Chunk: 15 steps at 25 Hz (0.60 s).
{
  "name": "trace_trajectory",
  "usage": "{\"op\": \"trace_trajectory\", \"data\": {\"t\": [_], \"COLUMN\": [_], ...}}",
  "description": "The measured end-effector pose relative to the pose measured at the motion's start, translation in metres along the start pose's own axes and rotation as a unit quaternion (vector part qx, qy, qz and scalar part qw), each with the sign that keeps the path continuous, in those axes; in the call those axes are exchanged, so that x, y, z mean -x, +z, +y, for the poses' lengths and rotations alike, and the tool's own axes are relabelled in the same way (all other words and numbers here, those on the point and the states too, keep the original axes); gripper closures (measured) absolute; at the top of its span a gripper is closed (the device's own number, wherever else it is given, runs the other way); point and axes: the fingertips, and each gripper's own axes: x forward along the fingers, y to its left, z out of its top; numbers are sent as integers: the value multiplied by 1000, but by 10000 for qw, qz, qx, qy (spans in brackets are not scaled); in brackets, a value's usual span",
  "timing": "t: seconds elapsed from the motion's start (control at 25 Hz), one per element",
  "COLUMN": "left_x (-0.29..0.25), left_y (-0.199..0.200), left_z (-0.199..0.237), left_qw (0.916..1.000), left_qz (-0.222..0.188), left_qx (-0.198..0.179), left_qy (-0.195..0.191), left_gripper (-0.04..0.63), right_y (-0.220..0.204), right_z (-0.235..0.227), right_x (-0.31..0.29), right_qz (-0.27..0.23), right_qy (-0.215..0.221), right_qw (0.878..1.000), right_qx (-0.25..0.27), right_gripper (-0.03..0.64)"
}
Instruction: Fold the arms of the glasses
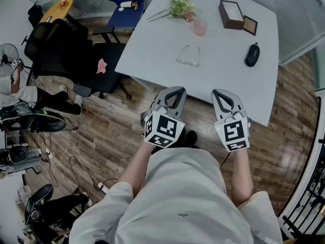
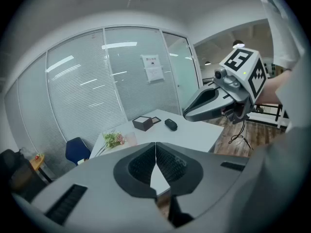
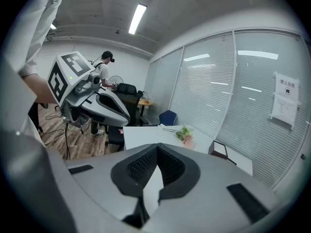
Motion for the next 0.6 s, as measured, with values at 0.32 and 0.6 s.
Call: {"op": "trace_trajectory", "data": {"t": [0.32,0.6], "left_x": [8,13], "left_y": [6,3], "left_z": [-5,-13], "left_qw": [9997,9995], "left_qz": [-5,37], "left_qx": [259,301], "left_qy": [-33,-42], "left_gripper": [575,575], "right_y": [5,0], "right_z": [4,6], "right_x": [16,22], "right_qz": [-12,-54], "right_qy": [32,-60], "right_qw": [10000,9995], "right_qx": [-92,-303], "right_gripper": [614,613]}}
